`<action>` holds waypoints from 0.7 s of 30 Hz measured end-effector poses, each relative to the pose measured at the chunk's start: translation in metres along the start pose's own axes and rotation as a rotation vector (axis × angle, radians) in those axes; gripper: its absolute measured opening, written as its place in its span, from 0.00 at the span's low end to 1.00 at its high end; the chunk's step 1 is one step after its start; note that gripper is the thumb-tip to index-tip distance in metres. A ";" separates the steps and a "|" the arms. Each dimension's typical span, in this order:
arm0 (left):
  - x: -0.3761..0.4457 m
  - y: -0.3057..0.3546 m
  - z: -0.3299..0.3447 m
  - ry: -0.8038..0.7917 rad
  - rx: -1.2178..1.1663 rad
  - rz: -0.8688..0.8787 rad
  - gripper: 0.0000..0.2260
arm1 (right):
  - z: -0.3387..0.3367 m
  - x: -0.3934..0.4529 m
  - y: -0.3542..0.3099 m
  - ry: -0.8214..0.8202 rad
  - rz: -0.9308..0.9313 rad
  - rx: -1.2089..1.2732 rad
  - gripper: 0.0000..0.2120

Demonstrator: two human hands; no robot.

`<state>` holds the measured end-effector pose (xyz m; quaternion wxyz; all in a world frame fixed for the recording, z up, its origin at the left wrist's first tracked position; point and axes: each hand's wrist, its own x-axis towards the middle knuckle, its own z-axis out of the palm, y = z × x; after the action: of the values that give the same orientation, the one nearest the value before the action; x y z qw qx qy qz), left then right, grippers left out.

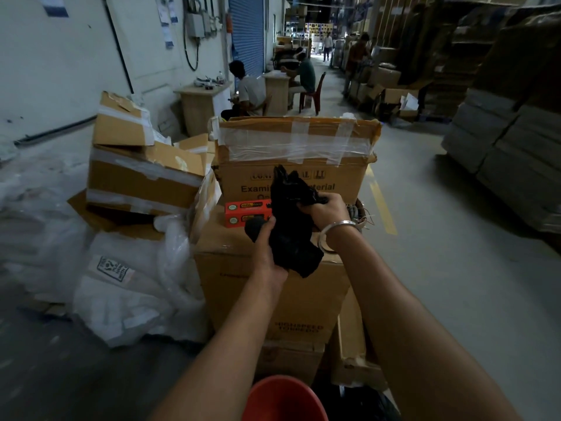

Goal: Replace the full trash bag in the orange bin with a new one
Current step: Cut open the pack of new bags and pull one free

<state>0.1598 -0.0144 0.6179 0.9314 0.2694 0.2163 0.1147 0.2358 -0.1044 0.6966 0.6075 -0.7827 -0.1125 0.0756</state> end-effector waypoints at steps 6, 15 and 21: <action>0.000 -0.007 -0.011 -0.035 0.063 0.029 0.19 | -0.003 0.002 -0.013 0.041 -0.058 0.047 0.06; 0.004 -0.001 -0.011 0.065 0.054 -0.034 0.21 | -0.010 -0.009 -0.010 0.004 -0.084 0.250 0.18; 0.000 0.002 -0.003 -0.038 0.044 -0.030 0.15 | 0.006 -0.016 0.019 -0.079 0.010 -0.117 0.15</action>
<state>0.1580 -0.0111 0.6164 0.9308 0.2884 0.2052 0.0909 0.2203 -0.1076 0.6767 0.5554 -0.8138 -0.1367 0.1029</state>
